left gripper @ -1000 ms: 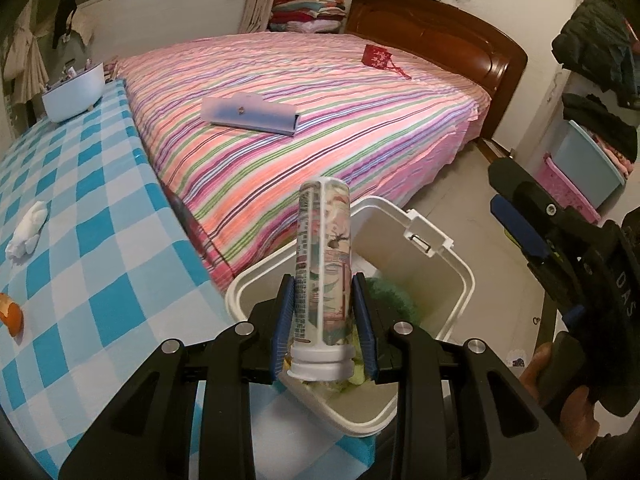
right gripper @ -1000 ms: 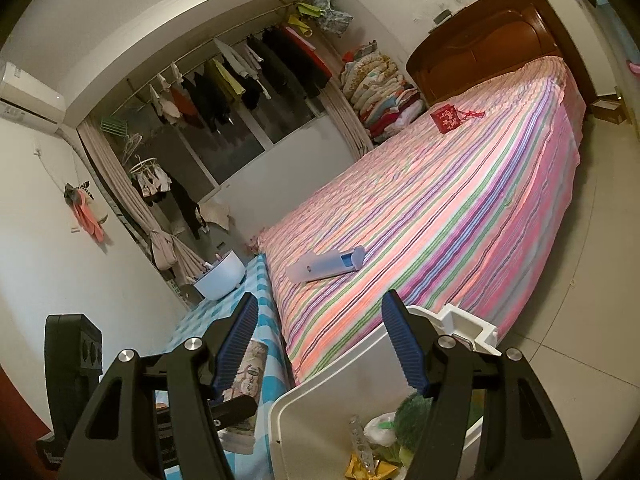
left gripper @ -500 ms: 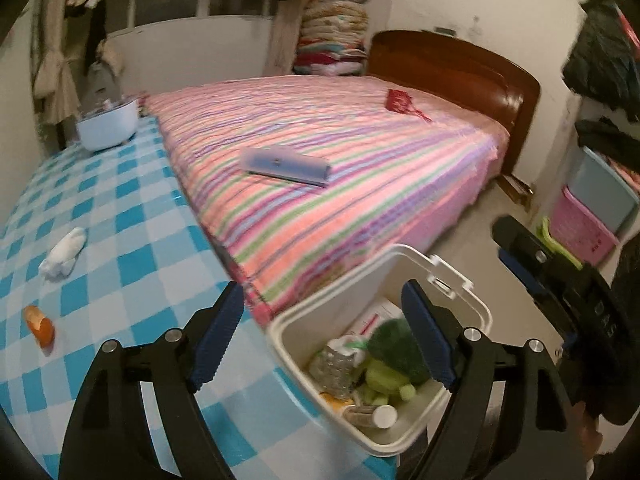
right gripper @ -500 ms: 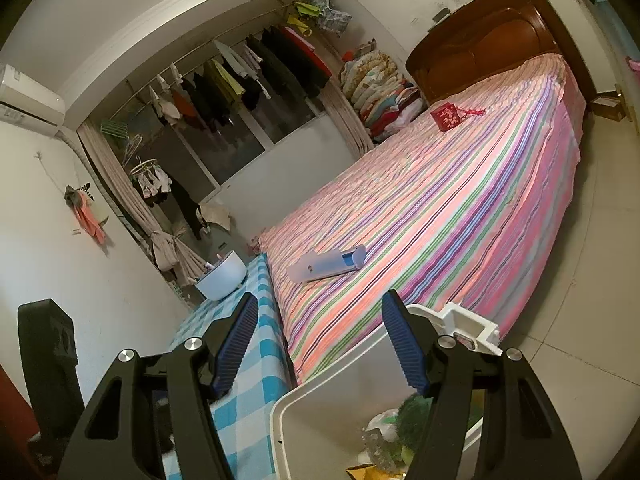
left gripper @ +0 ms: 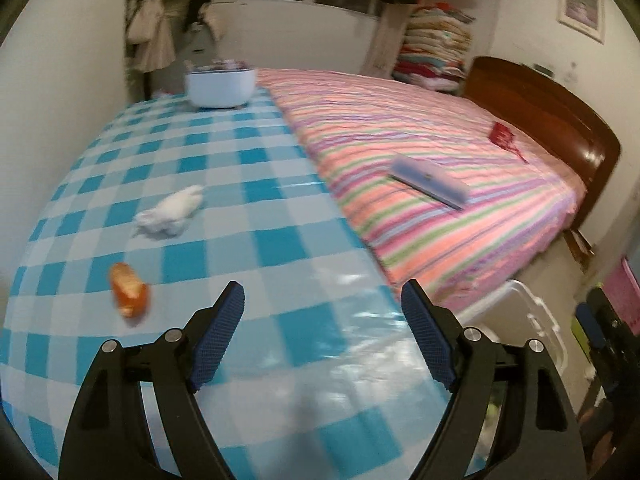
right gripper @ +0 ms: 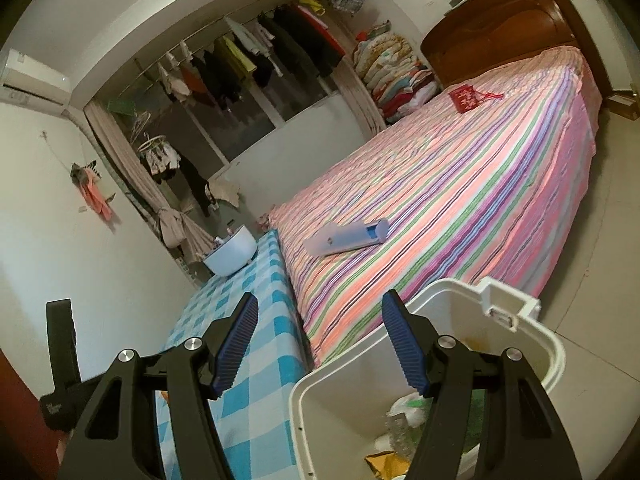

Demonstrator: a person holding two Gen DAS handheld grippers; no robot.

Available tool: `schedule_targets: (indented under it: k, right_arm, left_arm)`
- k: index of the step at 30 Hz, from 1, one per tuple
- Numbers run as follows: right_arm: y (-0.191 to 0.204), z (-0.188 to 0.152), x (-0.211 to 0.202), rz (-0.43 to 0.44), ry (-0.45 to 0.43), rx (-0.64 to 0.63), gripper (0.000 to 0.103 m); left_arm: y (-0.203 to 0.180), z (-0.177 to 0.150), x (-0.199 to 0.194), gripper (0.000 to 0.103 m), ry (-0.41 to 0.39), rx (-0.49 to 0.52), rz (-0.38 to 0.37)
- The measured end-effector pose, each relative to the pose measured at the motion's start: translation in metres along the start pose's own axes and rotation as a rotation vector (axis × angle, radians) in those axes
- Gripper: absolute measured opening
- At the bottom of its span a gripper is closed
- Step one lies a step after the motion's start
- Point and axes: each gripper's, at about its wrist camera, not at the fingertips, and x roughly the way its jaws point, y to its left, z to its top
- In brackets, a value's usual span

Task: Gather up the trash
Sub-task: 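Move both open tools back over the checked table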

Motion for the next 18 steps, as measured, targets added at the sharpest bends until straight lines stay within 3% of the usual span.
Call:
schedule_targets:
  k: [5,10,18]
  right_arm:
    - [0.013,-0.009,0.014,0.021,0.038,-0.017,0.063]
    - [0.026,-0.017,0.027,0.033,0.064,-0.029,0.063]
    - [0.051,-0.033,0.049,0.074,0.126,-0.054,0.063]
  left_arm:
    - [0.056,0.003,-0.002,0.08,-0.004,-0.042,0.111]
    - [0.109,-0.009,0.008,0.08,0.052,-0.09,0.153]
    - [0.134,-0.013,0.032,0.08,0.124,-0.087,0.168]
